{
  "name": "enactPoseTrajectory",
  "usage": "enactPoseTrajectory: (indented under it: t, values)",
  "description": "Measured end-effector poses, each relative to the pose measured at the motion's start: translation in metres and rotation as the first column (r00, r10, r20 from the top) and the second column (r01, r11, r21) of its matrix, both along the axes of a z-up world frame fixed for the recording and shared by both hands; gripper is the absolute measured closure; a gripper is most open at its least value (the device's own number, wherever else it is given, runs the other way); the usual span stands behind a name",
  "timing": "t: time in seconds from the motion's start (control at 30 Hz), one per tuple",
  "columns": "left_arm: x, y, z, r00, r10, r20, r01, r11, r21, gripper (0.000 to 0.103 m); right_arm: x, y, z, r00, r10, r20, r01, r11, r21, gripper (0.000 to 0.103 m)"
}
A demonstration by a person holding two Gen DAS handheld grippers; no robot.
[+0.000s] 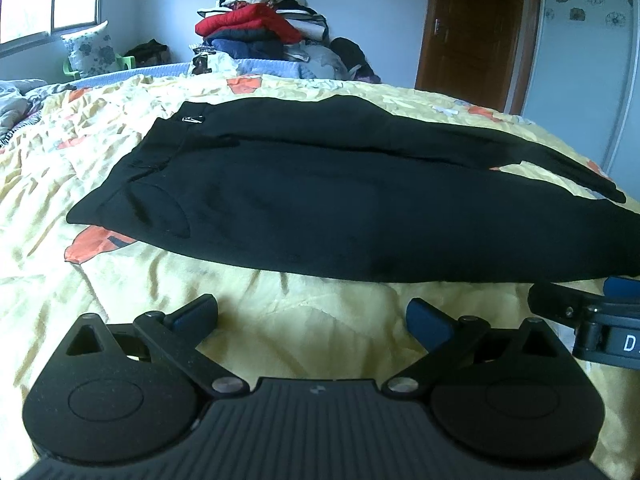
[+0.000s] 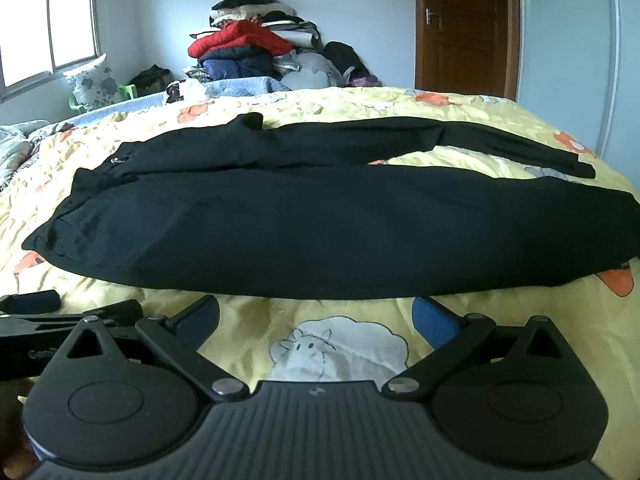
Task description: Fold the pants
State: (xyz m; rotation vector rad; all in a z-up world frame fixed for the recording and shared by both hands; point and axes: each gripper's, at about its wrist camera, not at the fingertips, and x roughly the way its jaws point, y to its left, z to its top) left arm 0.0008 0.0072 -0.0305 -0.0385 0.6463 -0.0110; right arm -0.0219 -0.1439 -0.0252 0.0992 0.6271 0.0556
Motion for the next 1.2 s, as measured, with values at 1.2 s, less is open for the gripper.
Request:
enactPoseTrajectory:
  t: [1.2]
  values:
    - [0.002, -0.006, -0.004, 1.000, 0.005, -0.018, -0.004, 0.999, 0.040, 0.000, 0.013, -0.010, -0.018, 0.999, -0.016, -0.046, 0.013, 0.998, -0.067, 0.000]
